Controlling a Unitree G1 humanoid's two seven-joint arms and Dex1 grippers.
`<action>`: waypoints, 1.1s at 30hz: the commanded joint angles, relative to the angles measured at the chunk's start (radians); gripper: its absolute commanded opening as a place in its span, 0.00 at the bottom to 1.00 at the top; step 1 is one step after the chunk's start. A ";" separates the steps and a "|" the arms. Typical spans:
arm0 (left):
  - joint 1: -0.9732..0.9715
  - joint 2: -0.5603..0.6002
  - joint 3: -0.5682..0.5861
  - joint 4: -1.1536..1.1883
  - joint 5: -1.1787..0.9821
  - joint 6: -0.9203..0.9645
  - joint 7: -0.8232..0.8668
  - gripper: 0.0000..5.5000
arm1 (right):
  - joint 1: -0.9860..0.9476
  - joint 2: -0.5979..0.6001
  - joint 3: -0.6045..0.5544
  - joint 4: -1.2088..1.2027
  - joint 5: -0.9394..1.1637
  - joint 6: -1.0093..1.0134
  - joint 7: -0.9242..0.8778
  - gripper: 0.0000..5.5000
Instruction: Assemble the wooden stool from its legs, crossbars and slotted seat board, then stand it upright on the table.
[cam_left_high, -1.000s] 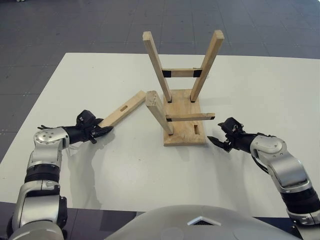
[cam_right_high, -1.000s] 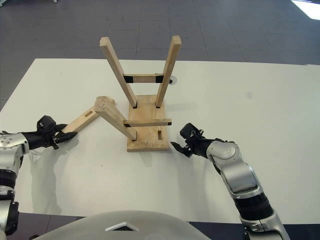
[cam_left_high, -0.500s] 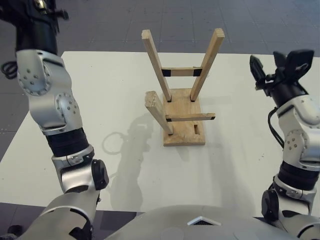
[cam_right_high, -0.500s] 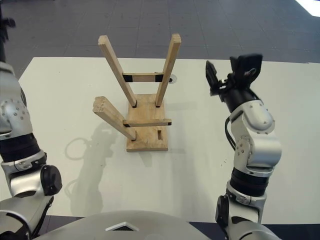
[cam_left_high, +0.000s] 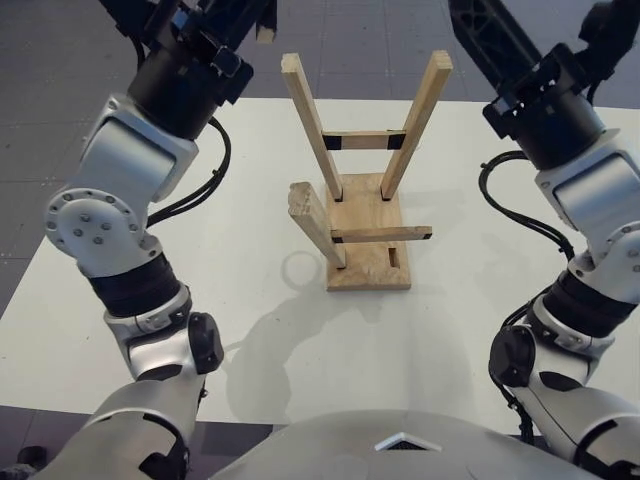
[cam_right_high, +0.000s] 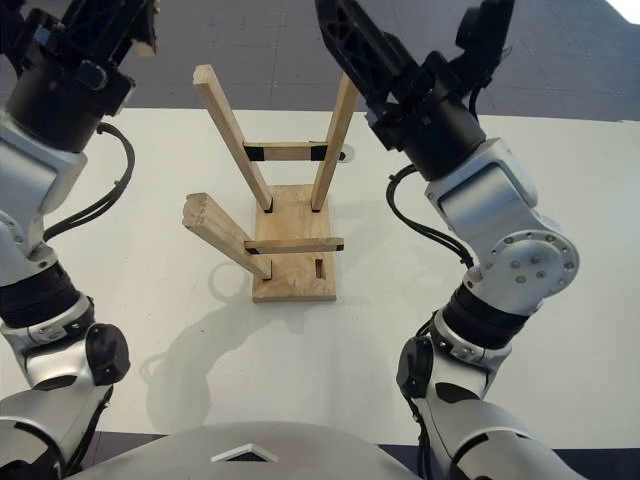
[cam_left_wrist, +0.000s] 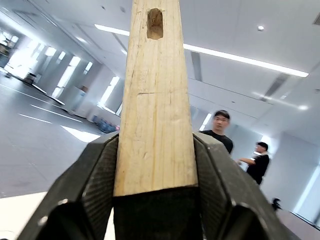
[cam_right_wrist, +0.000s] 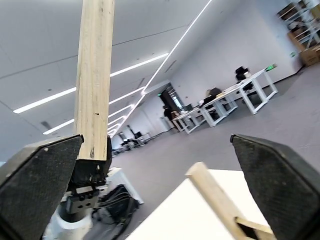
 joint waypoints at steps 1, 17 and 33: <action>0.008 0.171 -0.025 0.034 -0.162 0.161 -0.114 0.37 | -0.050 -0.109 0.078 0.118 0.315 0.052 -0.077 1.00; 0.063 0.232 -0.126 -0.012 -0.184 0.156 -0.172 0.37 | -0.134 -0.190 0.248 0.160 0.479 -0.021 0.035 1.00; 0.085 0.258 -0.143 -0.020 -0.195 0.153 -0.192 0.37 | -0.203 -0.206 0.323 0.173 0.471 -0.057 0.024 0.53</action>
